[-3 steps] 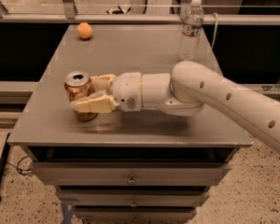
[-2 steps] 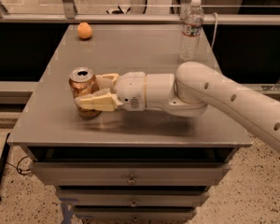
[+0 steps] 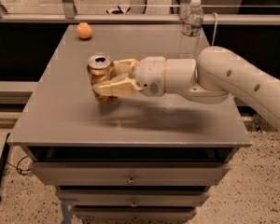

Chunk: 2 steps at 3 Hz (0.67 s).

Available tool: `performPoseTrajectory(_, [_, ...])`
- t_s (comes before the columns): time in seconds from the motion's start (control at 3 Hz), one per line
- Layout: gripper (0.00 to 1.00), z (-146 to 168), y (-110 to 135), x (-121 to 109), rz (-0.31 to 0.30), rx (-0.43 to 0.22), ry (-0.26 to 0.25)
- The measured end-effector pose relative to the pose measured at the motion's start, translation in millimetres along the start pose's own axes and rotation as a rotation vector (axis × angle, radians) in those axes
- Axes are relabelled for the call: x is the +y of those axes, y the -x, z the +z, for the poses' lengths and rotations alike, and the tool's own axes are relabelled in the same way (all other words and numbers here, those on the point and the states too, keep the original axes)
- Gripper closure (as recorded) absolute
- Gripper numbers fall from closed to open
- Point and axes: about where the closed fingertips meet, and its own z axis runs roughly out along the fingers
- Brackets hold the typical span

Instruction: Knock orange can over

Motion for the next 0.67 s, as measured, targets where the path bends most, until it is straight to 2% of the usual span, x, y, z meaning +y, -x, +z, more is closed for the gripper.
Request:
performPoseTrajectory(0.33, [1.0, -22.1, 16.1, -20.8, -0.05, 0.068, -0.011])
performPoseTrajectory(0.67, [1.0, -38.8, 26.7, -37.1, -0.088, 0.205, 0.011])
